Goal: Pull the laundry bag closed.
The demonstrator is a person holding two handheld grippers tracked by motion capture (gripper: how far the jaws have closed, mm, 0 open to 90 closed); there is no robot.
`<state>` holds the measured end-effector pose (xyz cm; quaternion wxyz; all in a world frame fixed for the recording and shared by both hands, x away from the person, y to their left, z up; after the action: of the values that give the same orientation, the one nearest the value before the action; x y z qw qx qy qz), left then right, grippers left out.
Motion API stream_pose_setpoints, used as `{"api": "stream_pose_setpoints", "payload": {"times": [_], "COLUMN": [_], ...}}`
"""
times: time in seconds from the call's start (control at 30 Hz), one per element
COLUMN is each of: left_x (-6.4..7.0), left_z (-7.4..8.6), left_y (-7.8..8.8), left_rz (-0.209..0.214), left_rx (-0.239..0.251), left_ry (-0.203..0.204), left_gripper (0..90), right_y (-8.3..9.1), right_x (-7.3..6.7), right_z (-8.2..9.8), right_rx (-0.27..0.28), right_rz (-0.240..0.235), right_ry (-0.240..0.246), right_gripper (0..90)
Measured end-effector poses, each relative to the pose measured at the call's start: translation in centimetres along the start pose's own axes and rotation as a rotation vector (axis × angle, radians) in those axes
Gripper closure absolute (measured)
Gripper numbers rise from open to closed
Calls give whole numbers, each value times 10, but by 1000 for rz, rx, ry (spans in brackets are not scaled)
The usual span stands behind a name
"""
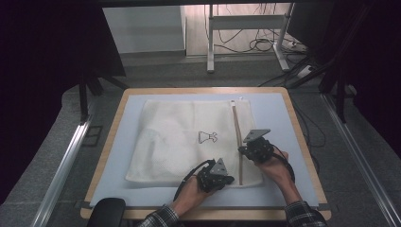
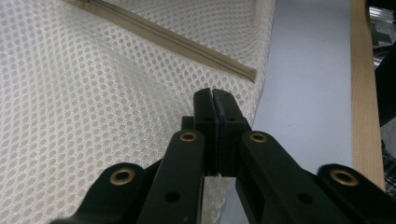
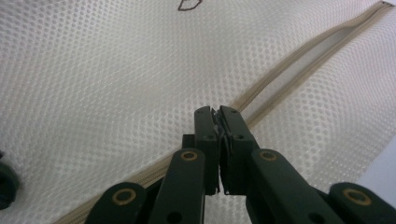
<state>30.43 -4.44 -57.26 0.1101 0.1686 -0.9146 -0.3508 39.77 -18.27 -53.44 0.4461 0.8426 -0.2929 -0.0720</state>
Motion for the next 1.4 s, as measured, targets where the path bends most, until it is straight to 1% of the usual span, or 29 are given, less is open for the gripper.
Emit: {"api": "stream_pose_setpoints", "payload": {"times": [0.03, 0.1, 0.13, 0.2, 0.37, 0.5, 0.57, 0.87, 1.0, 1.17, 1.2, 1.27, 1.3, 1.33, 1.37, 1.4], "left_x": [0, 0, -1, -1, -1, -1, -1, 0, 1, 2, 3, 3, 2, 2, 3, 3], "left_z": [0, 0, 0, 0, 0, 0, 0, 0, 1, 1, 0, 0, 1, 1, 1, 1], "left_y": [0, 0, 0, 0, 1, 1, 1, 0, 1, 1, 0, 0, 2, 2, 1, 1], "left_rz": [1, 0, -1, 0, -4, -3, -3, -7, -16, -23, -22, -24, -28, -28, -29, -33], "left_rx": [0, -2, -9, -9, -10, -11, -10, -9, -11, -14, -2, -6, -25, -25, -14, -15], "left_ry": [1, -2, -11, -10, -14, -13, -12, -17, -29, -39, -27, -34, -58, -58, -49, -53], "left_gripper": [892, 892, 892, 892, 893, 893, 893, 894, 895, 896, 896, 896, 897, 897, 897, 897], "right_y": [0, 0, 0, 0, -4, -5, -6, -11, -14, -16, -16, -17, -18, -19, -19, -20], "right_x": [0, 2, 3, 5, 9, 13, 15, 23, 27, 33, 34, 35, 36, 37, 38, 38], "right_z": [0, -2, -3, -4, -6, -9, -10, -16, -19, -23, -24, -25, -25, -26, -26, -27], "right_rx": [0, 4, 6, 12, 6, 10, 9, 12, 16, 22, 22, 22, 22, 19, 20, 17], "right_rz": [14, 18, 21, 20, 20, 36, 35, 45, 50, 58, 57, 49, 53, 52, 53, 55], "right_ry": [5, 3, 0, -2, -6, -6, -13, -15, -10, -17, -19, -25, -21, -19, -20, -19], "right_gripper": [864, 864, 864, 864, 864, 864, 864, 864, 864, 864, 864, 865, 865, 864, 864, 864]}}
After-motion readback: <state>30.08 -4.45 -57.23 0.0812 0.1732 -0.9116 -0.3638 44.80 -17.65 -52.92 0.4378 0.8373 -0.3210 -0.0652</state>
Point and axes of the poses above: each handheld gripper's, and its own axes: y roughly backward along the jaws, z roughly out of its underside, x roughly to its right, the point moved 5 cm from there along -y, roughly forward along the jaws, and after that the axes turned 3 degrees about -x, right-handed, at the moved point
